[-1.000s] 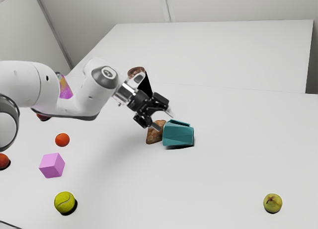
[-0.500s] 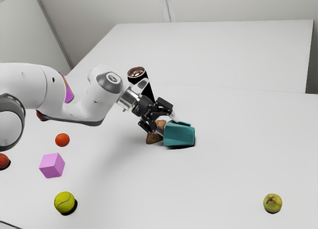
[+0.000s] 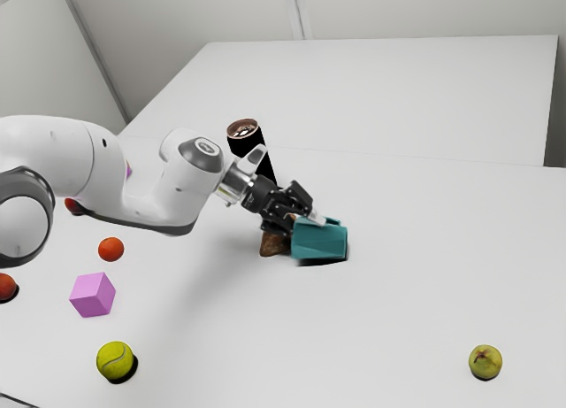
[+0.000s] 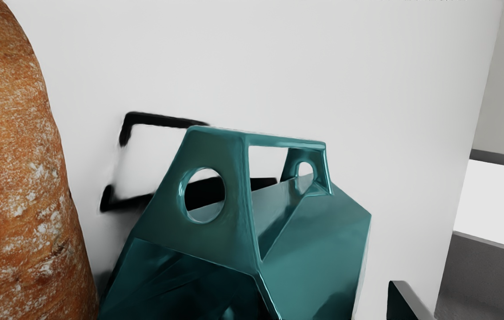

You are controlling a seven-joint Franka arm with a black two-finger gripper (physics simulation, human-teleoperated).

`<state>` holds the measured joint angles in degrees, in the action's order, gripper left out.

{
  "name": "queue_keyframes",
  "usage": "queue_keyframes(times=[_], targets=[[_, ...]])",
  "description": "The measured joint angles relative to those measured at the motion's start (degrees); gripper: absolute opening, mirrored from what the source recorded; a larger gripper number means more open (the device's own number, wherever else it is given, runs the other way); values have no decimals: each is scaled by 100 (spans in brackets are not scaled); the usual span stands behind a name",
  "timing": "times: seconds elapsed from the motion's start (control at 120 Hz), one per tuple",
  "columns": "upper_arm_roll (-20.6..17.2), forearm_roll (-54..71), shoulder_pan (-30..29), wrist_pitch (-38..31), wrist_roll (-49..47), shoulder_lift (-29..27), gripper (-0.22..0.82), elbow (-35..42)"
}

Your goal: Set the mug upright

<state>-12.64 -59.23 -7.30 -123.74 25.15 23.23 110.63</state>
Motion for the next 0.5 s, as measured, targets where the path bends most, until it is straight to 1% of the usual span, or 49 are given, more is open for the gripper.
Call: queue_keyframes(times=[0.083,0.2,0.317,0.425,0.5], targets=[[-16,5,-2,-24,89,-33,-1,-18],[-90,24,1,-45,195,-128,-9,-56],[-105,78,0,-59,277,-342,-13,-62],[-107,324,0,-68,317,-652,-15,-43],[-107,493,0,-59,329,-765,-16,-13]])
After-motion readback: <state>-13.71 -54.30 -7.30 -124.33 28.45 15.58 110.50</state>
